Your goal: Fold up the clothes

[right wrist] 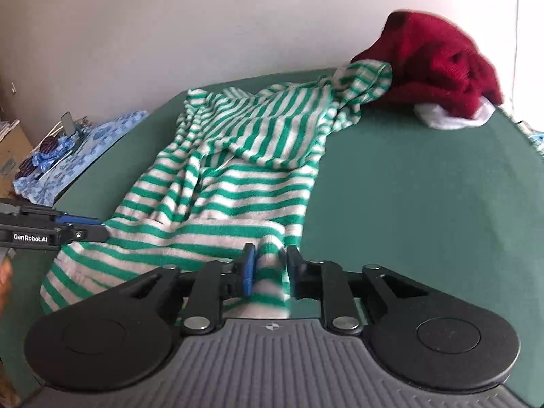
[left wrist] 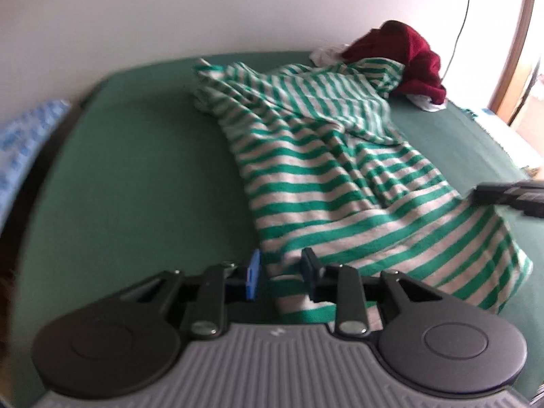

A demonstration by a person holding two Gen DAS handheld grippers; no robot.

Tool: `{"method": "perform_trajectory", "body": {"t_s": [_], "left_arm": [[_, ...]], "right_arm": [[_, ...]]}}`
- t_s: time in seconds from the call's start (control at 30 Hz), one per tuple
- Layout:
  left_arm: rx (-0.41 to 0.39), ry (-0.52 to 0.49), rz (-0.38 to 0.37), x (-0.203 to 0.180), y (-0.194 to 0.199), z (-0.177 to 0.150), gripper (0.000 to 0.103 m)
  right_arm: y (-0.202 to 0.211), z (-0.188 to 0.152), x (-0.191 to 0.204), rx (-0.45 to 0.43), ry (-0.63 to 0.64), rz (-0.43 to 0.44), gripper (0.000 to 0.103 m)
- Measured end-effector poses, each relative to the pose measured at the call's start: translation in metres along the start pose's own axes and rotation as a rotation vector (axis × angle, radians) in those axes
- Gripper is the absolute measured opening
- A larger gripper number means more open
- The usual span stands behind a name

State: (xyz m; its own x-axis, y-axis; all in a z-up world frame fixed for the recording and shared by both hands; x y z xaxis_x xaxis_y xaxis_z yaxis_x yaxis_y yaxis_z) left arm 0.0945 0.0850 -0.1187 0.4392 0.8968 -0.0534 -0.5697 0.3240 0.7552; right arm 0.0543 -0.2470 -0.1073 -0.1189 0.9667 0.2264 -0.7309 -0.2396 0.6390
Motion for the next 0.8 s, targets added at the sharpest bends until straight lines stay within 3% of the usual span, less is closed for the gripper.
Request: {"method": "perform_trajectory", "body": {"t_s": [0.1,0.17,0.23,0.3,0.33,0.4,0.43,0.5,0.57,0.63,0.7,0.8], "left_arm": [[-0.031,0.026,-0.020,0.002,0.028,0.001,0.024],[-0.046,0.034,-0.076,-0.004,0.049,-0.001,0.031],[-0.022,0.029,-0.137,-0.020,0.052,-0.009,0.047],[0.014,0.013,-0.177,-0.038,0.048,-0.020,0.048],[0.032,-0.024,-0.134,-0.041,0.039,-0.026,0.048],[0.069,-0.105,-0.034,-0.047,0.021,-0.039,0.048],[0.067,-0.093,-0.037,-0.044,0.026,-0.039,0.055],[0.060,-0.061,-0.053,-0.037,0.038,-0.038,0.056],[0.053,-0.028,-0.069,-0.029,0.050,-0.037,0.049],[0.046,0.005,-0.085,-0.021,0.062,-0.036,0.060],[0.089,-0.024,-0.080,-0.024,0.070,-0.050,0.065],[0.181,-0.108,-0.029,-0.033,0.058,-0.078,0.059]], "right_arm": [[0.033,0.003,-0.002,-0.048,-0.014,0.003,0.021],[0.048,-0.001,0.008,-0.026,0.031,0.077,0.022],[0.056,-0.008,0.022,0.015,0.091,0.153,0.022],[0.051,-0.019,0.037,0.075,0.154,0.205,0.021],[0.045,-0.026,0.043,0.105,0.181,0.218,0.021],[0.034,-0.035,0.036,0.130,0.211,0.116,0.021],[0.030,-0.039,0.024,0.133,0.197,0.054,0.016],[0.031,-0.037,0.004,0.149,0.155,0.026,0.030],[0.046,-0.028,-0.005,0.120,0.115,0.107,0.029],[0.059,-0.024,-0.005,0.114,0.108,0.181,0.035],[0.061,-0.034,-0.001,0.149,0.141,0.209,0.040],[0.062,-0.051,0.007,0.197,0.193,0.221,0.041]]}}
Point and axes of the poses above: each gripper's, at about its wrist camera, not at the fingertips, and y roughly against the way its jaws point, x to its left, z to its top, the point moved 4 cm from there along -y, roughly the way its jaws point, and after that the axes turned 3 degrees about x, right-handed, at the moved point
